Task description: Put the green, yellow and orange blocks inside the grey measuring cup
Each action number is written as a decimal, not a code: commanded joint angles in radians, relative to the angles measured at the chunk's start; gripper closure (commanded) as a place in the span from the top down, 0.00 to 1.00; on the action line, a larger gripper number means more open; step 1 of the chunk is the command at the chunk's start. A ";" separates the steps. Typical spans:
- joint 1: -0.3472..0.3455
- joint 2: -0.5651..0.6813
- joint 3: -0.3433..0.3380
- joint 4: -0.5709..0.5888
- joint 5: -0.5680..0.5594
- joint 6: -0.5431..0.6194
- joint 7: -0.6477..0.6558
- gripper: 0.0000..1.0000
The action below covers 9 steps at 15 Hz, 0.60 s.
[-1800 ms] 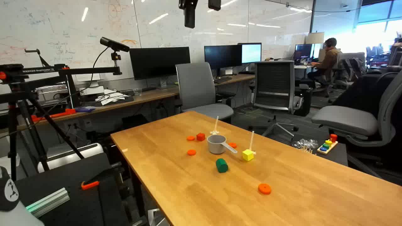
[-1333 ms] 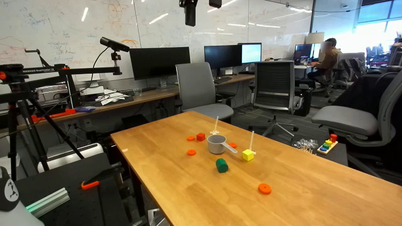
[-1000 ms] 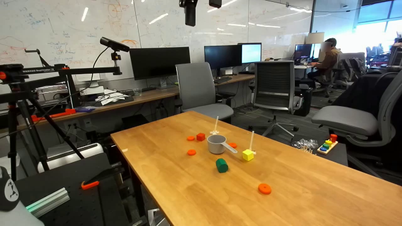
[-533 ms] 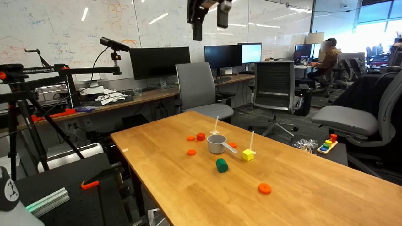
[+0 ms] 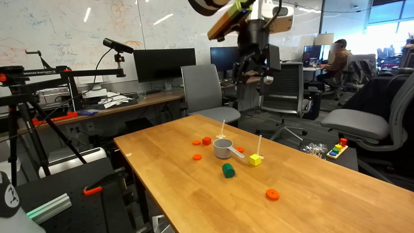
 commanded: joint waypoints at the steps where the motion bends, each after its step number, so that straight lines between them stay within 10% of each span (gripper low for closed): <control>1: 0.029 0.048 -0.031 0.034 0.000 0.000 0.024 1.00; 9: 0.040 0.114 -0.040 0.104 0.000 -0.011 0.057 1.00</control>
